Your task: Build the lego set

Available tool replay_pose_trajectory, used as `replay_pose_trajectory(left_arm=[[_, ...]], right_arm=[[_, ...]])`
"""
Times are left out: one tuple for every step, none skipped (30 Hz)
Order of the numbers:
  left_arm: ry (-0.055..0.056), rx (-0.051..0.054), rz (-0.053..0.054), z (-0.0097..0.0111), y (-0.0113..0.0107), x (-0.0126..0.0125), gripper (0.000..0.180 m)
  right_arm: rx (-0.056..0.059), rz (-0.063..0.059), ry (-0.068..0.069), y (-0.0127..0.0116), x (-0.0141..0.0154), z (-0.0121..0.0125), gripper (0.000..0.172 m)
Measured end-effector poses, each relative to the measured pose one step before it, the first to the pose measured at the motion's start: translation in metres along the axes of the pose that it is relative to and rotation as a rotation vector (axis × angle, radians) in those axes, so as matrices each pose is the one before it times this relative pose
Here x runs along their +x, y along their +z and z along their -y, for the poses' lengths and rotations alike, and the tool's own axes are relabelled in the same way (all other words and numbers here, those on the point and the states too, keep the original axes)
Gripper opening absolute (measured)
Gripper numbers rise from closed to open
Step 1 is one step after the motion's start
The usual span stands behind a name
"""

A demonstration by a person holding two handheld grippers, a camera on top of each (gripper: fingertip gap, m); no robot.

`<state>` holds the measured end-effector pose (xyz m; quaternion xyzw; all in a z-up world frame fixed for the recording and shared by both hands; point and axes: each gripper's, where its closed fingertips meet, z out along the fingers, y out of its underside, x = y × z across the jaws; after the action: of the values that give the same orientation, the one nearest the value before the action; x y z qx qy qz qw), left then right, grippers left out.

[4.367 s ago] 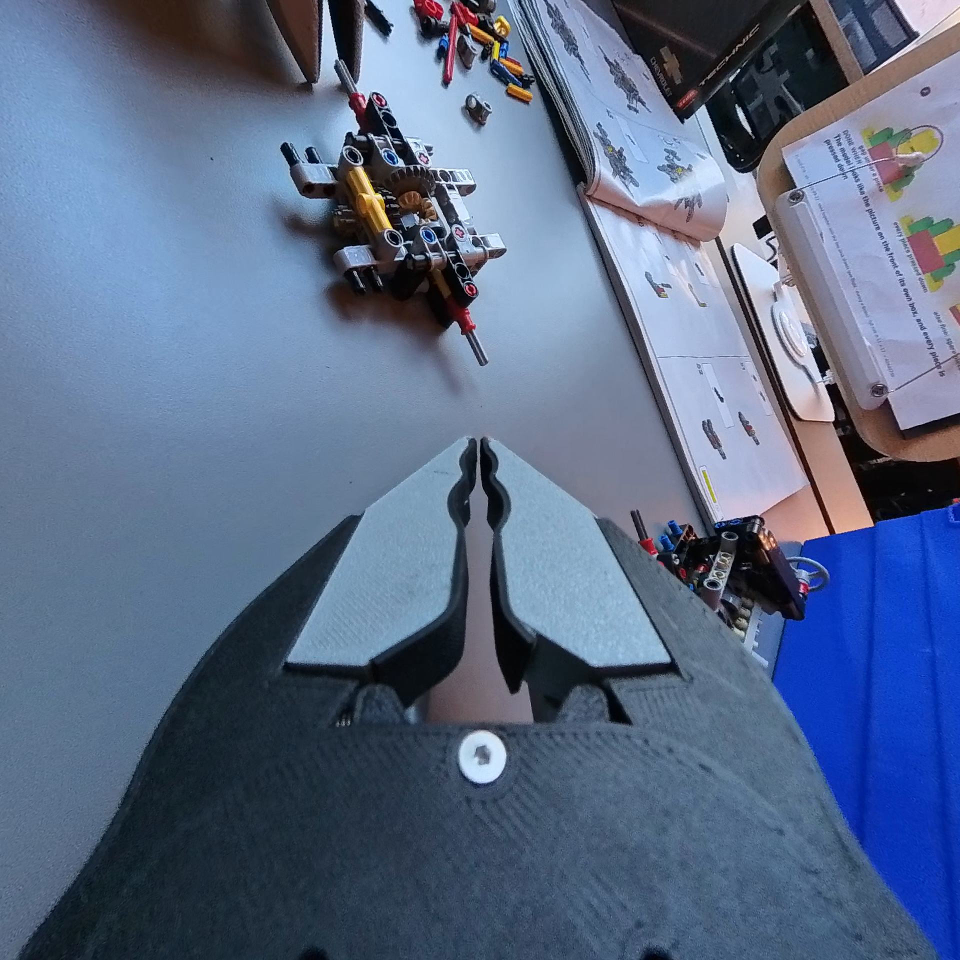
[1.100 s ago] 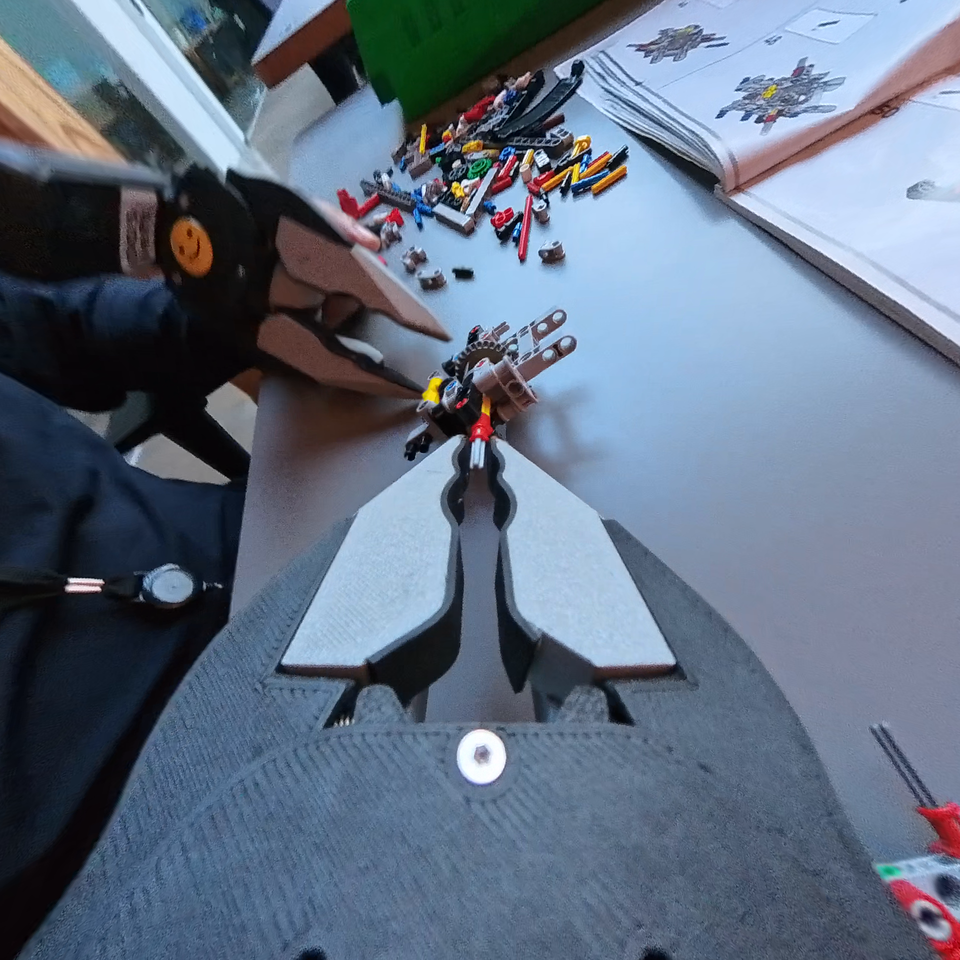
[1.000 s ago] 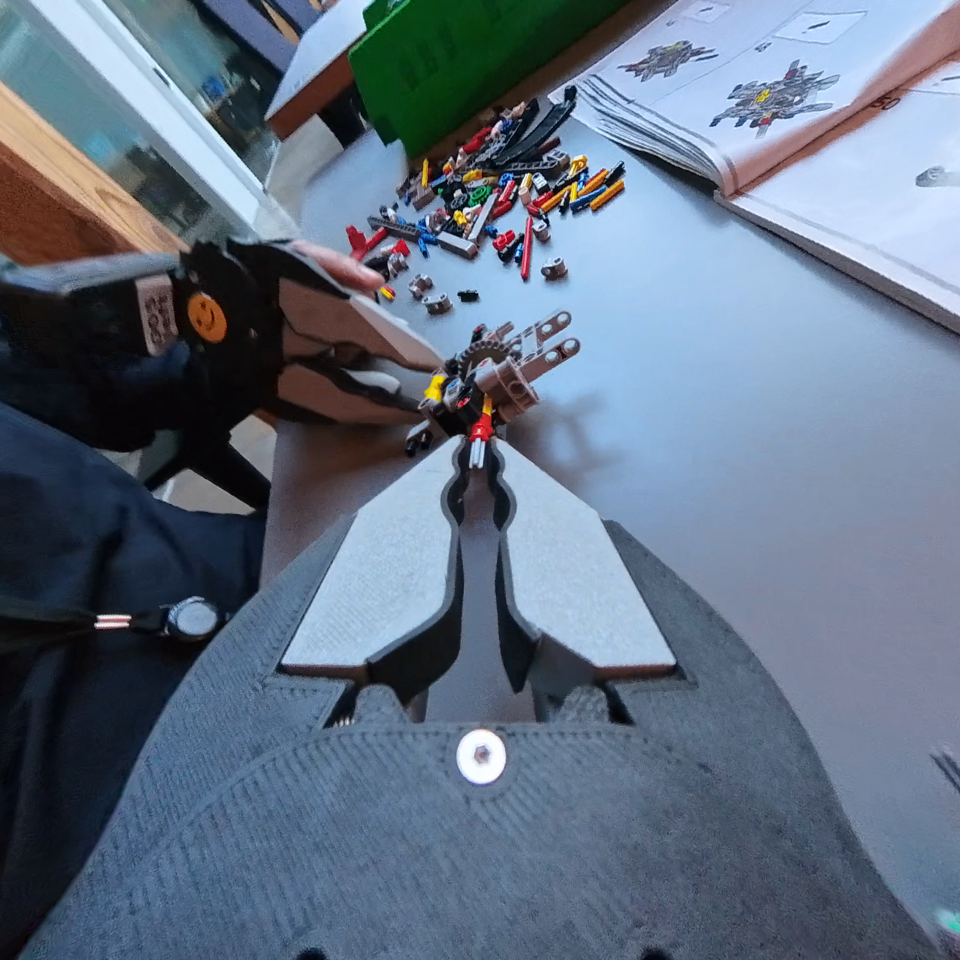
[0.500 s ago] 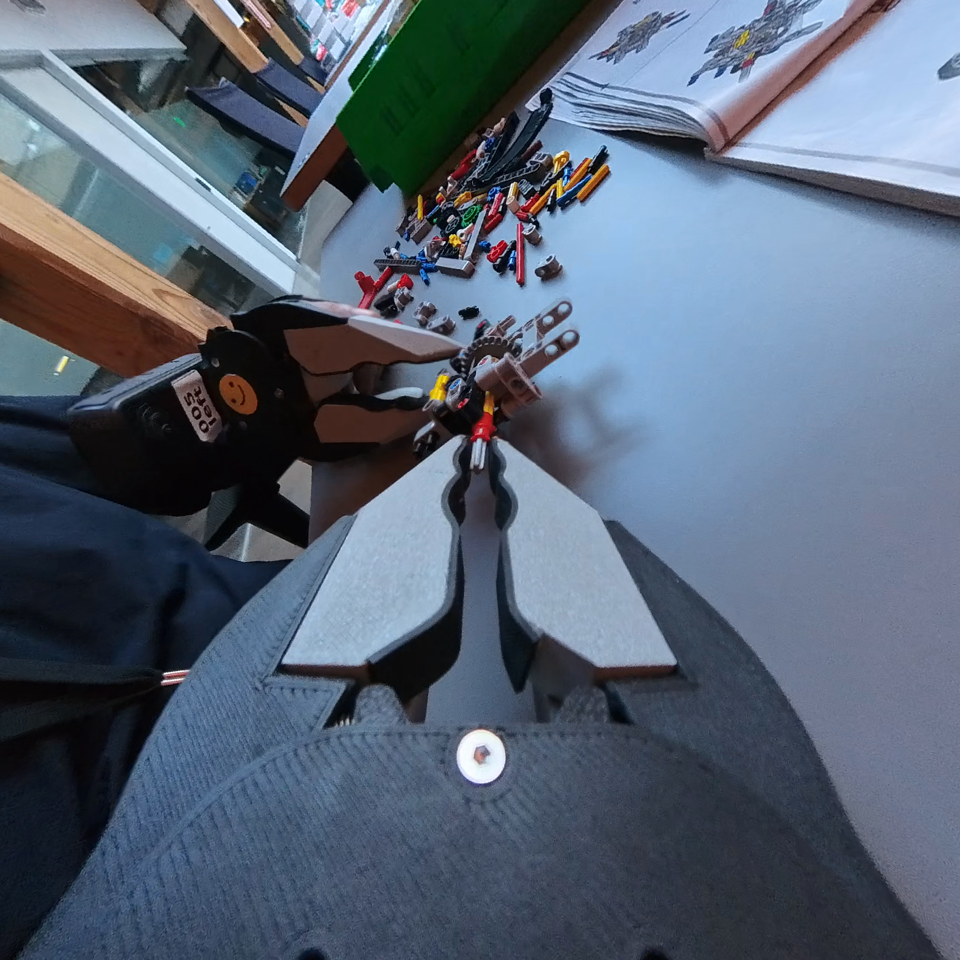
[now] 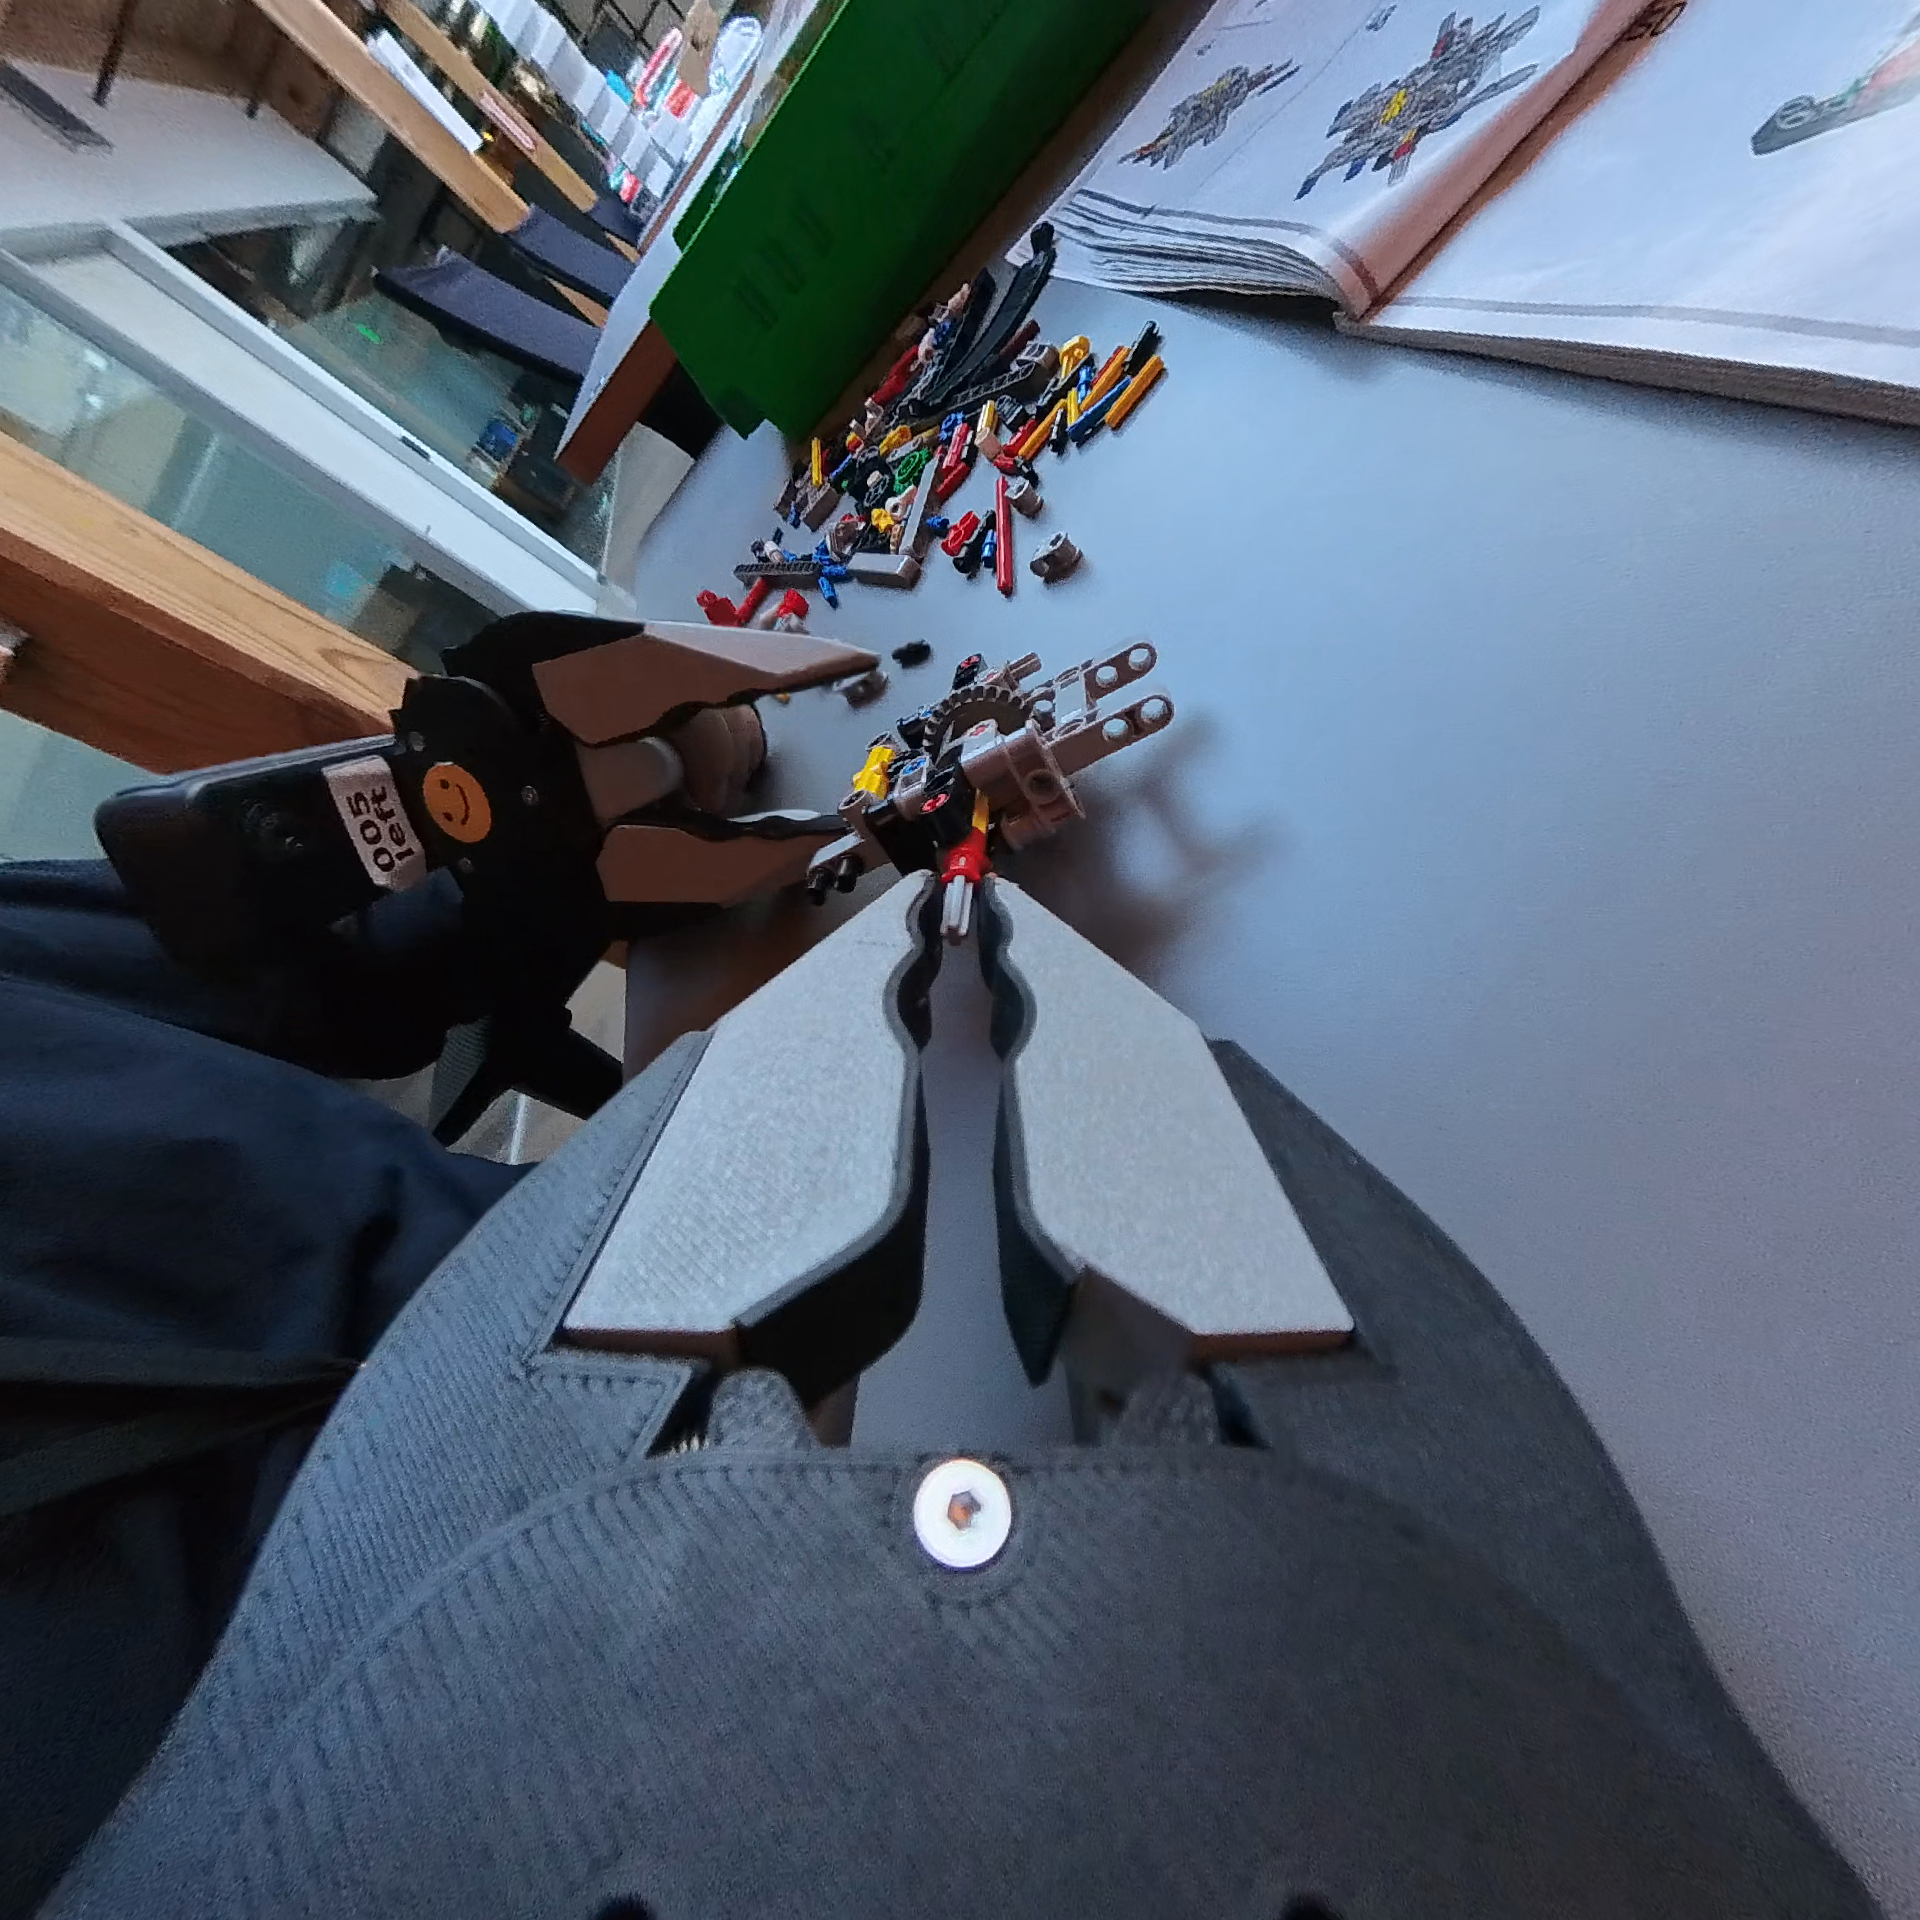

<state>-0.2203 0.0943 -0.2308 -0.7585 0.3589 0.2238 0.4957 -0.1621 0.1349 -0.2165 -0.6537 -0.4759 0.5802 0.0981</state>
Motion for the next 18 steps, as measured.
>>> replay_pose_trajectory(left_arm=[[-0.0107,-0.0015,0.0012,-0.00043,0.00015,-0.00134,0.040],[-0.0066,-0.0016,0.0000,-0.00049,0.00009,-0.00075,0.040],[-0.0019,-0.0042,-0.0006,-0.00097,0.00019,-0.00027,0.040],[0.0011,-0.0064,0.0003,-0.00108,0.00039,-0.00007,0.041],[0.0032,-0.0070,0.0007,-0.00115,0.00038,0.00016,0.042],[0.0052,-0.0064,-0.0007,-0.00099,0.00038,0.00045,0.043],[0.0063,-0.0049,-0.0010,-0.00083,0.00026,0.00064,0.043],[0.0041,-0.0021,0.0014,-0.00037,0.00001,0.00022,0.043],[0.0005,0.0042,-0.0012,0.00061,-0.00056,0.00024,0.043],[-0.0039,0.0096,-0.0004,0.00110,-0.00093,-0.00033,0.042],[-0.0094,0.0118,0.0002,0.00126,-0.00121,-0.00108,0.041],[-0.0130,0.0118,0.0005,0.00134,-0.00129,-0.00137,0.040],[-0.0149,0.0129,0.0024,0.00135,-0.00140,-0.00188,0.039],[-0.0151,0.0113,-0.0017,0.00114,-0.00142,-0.00140,0.036],[-0.0150,0.0112,0.0019,0.00113,-0.00140,-0.00185,0.034],[-0.0148,0.0135,0.0045,0.00152,-0.00151,-0.00209,0.033],[-0.0147,0.0117,0.0029,0.00108,-0.00147,-0.00192,0.033],[-0.0149,0.0063,0.0055,0.00038,-0.00121,-0.00233,0.033]], right_arm=[[0.0025,0.0042,0.0041,-0.00030,-0.00005,0.00035,0.003],[0.0017,0.0039,0.0008,-0.00028,-0.00028,0.00023,0.003],[0.0000,0.0046,-0.0020,-0.00010,-0.00071,0.00004,0.003],[-0.0012,0.0028,-0.0031,-0.00013,-0.00045,-0.00001,0.003],[-0.0027,0.0001,-0.0029,-0.00018,0.00021,-0.00021,0.003],[-0.0029,0.0016,-0.0023,-0.00045,0.00024,-0.00007,0.003],[0.0000,0.0087,-0.0013,-0.00094,-0.00045,0.00039,0.003],[0.0041,0.0178,-0.0010,-0.00162,-0.00128,0.00103,0.003],[0.0077,0.0269,-0.0052,-0.00220,-0.00252,0.00172,0.003],[0.0077,0.0328,-0.0104,-0.00265,-0.00373,0.00207,0.003],[0.0067,0.0316,-0.0133,-0.00297,-0.00399,0.00206,0.003],[0.0074,0.0243,-0.0126,-0.00277,-0.00325,0.00209,0.003],[0.0065,0.0139,-0.0110,-0.00254,-0.00183,0.00149,0.003],[0.0050,0.0177,-0.0044,-0.00205,-0.00205,0.00122,0.003],[0.0058,0.0250,0.0030,-0.00157,-0.00277,0.00127,0.003],[0.0106,0.0195,0.0058,-0.00150,-0.00174,0.00182,0.003],[0.0105,0.0109,0.0071,-0.00123,-0.00034,0.00152,0.003],[0.0074,0.0079,0.0075,-0.00123,0.00011,0.00107,0.003]])
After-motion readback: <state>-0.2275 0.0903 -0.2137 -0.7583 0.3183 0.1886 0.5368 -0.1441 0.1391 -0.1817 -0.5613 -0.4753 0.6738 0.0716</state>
